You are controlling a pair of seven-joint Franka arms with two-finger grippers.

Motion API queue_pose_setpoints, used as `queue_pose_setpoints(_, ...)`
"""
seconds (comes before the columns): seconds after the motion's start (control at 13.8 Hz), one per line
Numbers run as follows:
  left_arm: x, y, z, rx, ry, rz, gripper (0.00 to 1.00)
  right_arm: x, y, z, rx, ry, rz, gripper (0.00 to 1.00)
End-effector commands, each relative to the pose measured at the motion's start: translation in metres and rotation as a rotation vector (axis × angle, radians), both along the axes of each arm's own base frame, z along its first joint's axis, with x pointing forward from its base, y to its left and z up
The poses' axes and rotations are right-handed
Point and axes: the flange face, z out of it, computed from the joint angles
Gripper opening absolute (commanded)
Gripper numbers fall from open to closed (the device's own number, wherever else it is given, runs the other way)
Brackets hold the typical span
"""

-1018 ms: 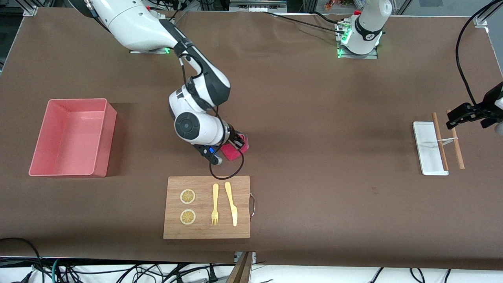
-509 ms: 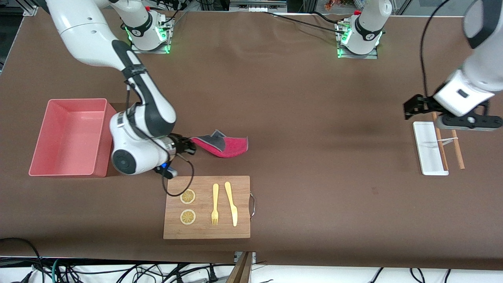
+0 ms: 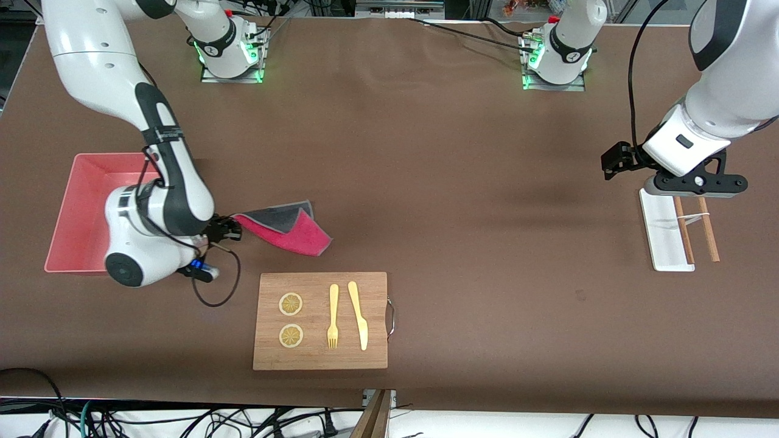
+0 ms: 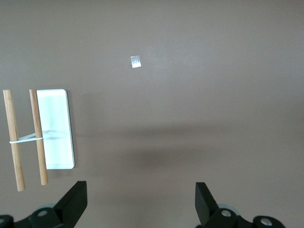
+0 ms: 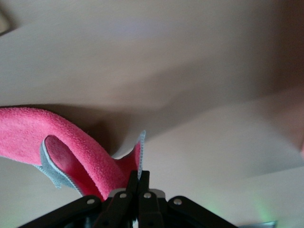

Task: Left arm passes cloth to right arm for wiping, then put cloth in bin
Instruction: 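Carry the cloth with the right gripper into the pink bin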

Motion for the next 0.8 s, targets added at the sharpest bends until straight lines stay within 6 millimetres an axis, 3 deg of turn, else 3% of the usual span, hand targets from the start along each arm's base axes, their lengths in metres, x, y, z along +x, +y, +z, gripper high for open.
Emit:
queue_pose_setpoints(0.0, -0.004, 0.033, 0.01, -0.033, -0.001, -0.056, 1.0, 0.001, -0.028, 0.011, 0.023, 0.005, 0.08, 0.0)
queue_pose_setpoints(0.22, -0.004, 0.034, 0.01, -0.008, 0.004, -0.154, 1.0, -0.002, -0.047, 0.031, -0.004, 0.02, 0.158, 0.0)
queue_pose_setpoints(0.29, -0.002, 0.031, 0.01, 0.009, 0.003, -0.166, 1.0, -0.003, -0.052, 0.047, -0.01, 0.023, 0.167, 0.0)
queue_pose_setpoints(0.44, -0.001, 0.031, 0.009, 0.011, 0.005, -0.171, 1.0, -0.002, -0.056, 0.091, -0.006, 0.019, 0.175, 0.0)
queue_pose_setpoints(0.58, -0.001, 0.031, 0.009, 0.011, 0.005, -0.173, 1.0, -0.003, -0.067, 0.147, 0.0, 0.02, 0.178, 0.0)
queue_pose_setpoints(0.73, 0.0, 0.031, 0.009, 0.011, 0.003, -0.176, 1.0, -0.008, -0.091, 0.192, 0.015, 0.023, 0.196, 0.0)
